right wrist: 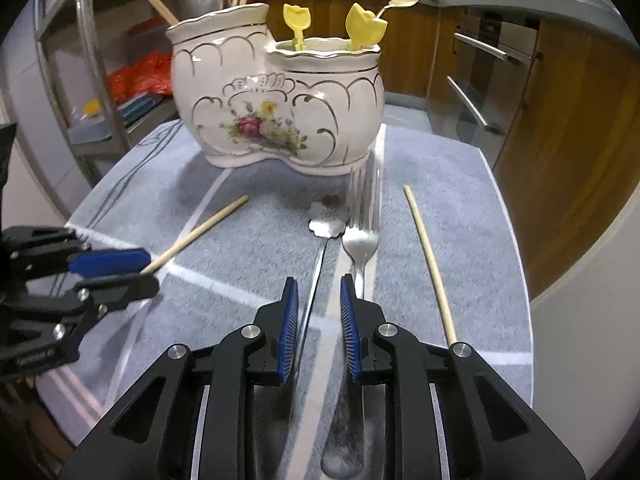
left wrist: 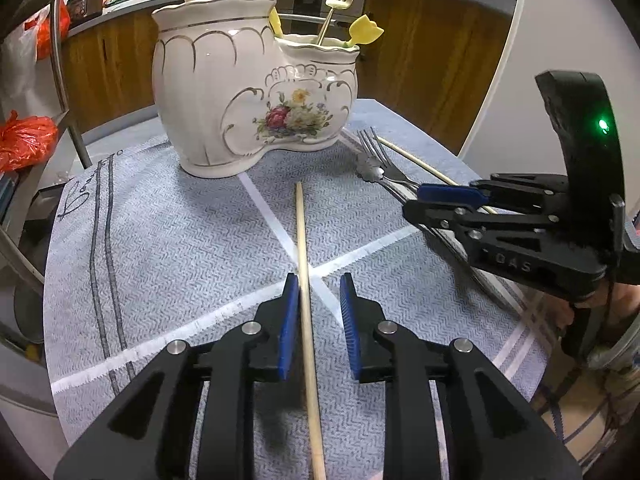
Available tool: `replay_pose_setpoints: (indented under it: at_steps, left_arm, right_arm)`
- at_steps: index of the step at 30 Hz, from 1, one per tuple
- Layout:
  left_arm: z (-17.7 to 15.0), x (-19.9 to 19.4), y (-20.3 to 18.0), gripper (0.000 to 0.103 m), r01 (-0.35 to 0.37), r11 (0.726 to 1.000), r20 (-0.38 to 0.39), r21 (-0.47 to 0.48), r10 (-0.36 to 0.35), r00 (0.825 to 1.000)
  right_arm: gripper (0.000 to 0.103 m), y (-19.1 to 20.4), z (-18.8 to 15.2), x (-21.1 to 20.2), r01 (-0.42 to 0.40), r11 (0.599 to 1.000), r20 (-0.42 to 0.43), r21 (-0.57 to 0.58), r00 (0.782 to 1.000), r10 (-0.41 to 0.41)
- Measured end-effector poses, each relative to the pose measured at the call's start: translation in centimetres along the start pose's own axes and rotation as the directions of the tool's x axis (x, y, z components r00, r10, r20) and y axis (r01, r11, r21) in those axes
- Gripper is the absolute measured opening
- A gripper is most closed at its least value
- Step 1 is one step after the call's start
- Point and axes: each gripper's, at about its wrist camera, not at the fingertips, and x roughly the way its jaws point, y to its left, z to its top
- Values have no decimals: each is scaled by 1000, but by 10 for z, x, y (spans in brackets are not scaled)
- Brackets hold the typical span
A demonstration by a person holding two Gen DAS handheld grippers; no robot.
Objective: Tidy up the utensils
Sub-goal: 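Grasp a silver spoon by its handle with the right gripper and lift it, then insert the chopstick into the large pot with left while right lowers spoon into small pot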
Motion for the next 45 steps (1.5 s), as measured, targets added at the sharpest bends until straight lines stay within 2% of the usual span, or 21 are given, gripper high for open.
replay_pose_setpoints:
  at_steps: [3,8,11,15,18,25,29,33,39,45]
  left_arm:
    - [0,0,0,21,0,1000,-4,8,0,1000]
    - [1,2,-2,21,-27,999,-9,38,27,1000]
    - [3,4,-2,6,-56,998,-11,42,57,998]
    - [2,4,1,5,-32,999,-13,30,32,999]
    - [1,1,1,5,-30,999,2,31,30,1000]
    - [-1,-22,0,5,1,999,113,44,-6,994]
    - [-1,-34,-5,5,16,998,180,64,-27,983]
    - [-2,-44,-5,5,34,998,241,59,-47,970]
    - [-4,-56,-14,5,18,995,318,103,-50,947]
    - [-3,-57,-18,5,8,993,329,119,-47,943]
  right_arm:
    - [22,1,7,6,-12,1000,-9,11,1000,12]
    - [5,7,14,11,-34,999,-30,1,999,34]
    - [4,8,14,10,-47,999,-26,2,999,47]
    - [4,8,12,0,-55,998,22,-9,998,56]
    - [4,10,10,-16,-77,997,90,-30,993,79]
    - [4,12,11,-54,-78,995,264,-69,960,94]
    - [4,13,10,-70,-61,994,351,-93,932,90]
    - [3,19,8,-86,-32,992,439,-122,895,83]
    - [2,21,8,-101,-14,991,522,-136,849,83]
    - [2,19,9,-104,-20,991,522,-129,849,85]
